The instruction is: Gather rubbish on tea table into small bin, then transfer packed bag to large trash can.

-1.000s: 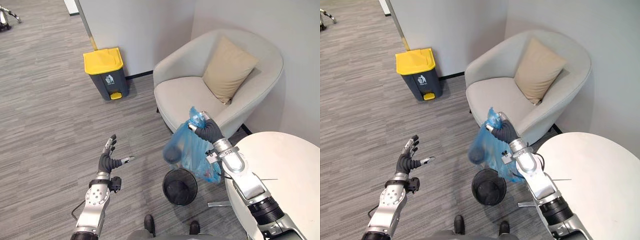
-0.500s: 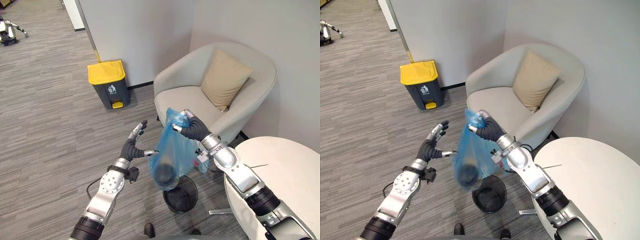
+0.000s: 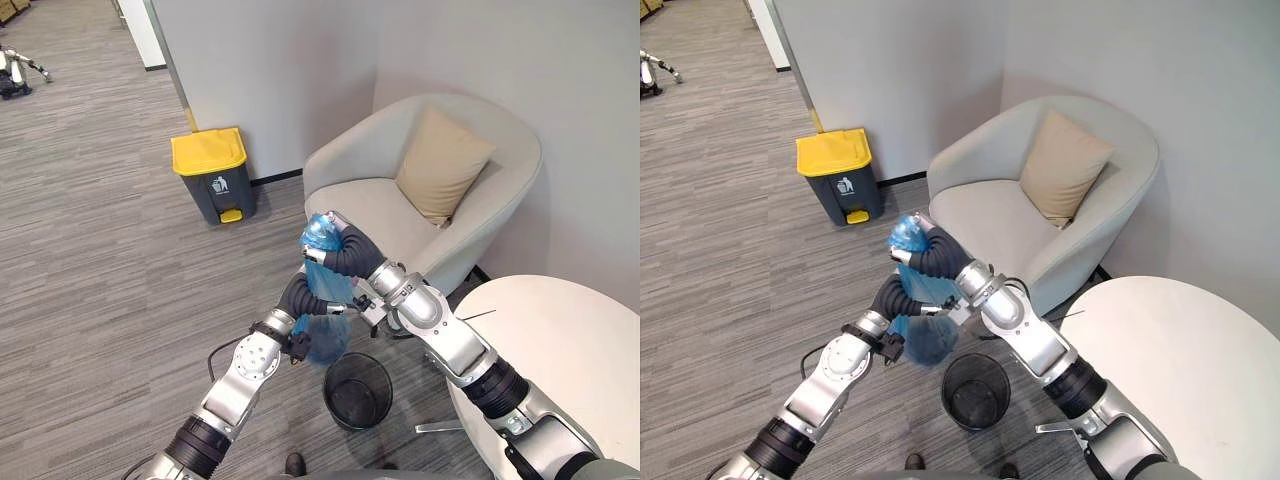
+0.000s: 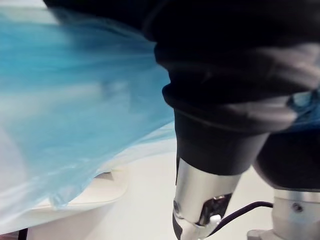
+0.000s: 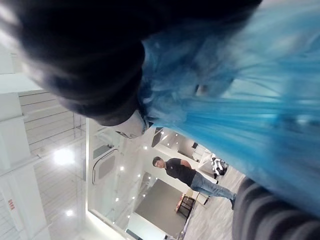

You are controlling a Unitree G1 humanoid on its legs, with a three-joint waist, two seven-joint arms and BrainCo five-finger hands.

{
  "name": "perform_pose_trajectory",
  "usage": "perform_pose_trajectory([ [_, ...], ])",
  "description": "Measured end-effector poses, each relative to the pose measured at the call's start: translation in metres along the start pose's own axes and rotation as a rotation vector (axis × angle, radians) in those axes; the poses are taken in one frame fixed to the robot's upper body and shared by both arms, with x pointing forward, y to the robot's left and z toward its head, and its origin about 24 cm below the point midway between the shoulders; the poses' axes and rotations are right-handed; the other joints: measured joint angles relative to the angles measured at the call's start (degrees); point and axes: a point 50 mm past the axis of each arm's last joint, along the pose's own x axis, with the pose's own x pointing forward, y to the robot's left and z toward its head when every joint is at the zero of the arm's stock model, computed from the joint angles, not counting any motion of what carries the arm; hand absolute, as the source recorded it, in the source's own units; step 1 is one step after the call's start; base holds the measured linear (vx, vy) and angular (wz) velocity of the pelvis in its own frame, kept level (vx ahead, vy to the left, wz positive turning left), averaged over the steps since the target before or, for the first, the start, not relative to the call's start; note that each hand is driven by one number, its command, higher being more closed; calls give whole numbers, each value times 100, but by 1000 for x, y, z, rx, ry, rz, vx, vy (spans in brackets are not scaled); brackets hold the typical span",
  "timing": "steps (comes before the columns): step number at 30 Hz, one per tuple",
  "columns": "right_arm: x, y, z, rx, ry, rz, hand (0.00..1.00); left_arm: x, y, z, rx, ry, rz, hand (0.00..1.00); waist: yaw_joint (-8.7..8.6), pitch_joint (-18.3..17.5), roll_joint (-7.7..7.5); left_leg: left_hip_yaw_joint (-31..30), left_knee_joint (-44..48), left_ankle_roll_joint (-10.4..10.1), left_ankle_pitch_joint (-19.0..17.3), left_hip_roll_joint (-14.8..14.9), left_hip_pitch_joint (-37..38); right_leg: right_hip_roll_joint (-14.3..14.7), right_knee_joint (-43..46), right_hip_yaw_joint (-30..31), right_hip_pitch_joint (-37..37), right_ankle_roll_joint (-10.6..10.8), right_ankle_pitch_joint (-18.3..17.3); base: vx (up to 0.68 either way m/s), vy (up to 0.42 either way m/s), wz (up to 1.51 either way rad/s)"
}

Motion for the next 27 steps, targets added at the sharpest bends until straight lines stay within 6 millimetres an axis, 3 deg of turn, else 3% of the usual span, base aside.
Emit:
perform_pose_trajectory([
  [10,1,10,-3,18,13,31,100,-1,-11,-28,129,128,60,0,7,-57,-78,28,-5,-2,1,13,-9,7,-93,53,15,6,61,0,0,0],
  [18,6,15,-2,64,16,23,100,-6,-19,-46,120,214,89,0,12,-58,-81,26,-5,-2,1,15,-9,12,-98,55,19,6,62,0,0,0],
  [19,7,16,-3,76,17,21,100,-7,-20,-48,119,227,87,100,11,-59,-81,25,-5,-2,1,15,-9,12,-98,55,18,6,62,0,0,0],
  [27,13,23,-4,175,23,4,100,-13,-23,-63,106,298,77,100,6,-82,-120,25,-4,-2,1,14,-9,12,-99,58,16,7,63,0,0,0],
])
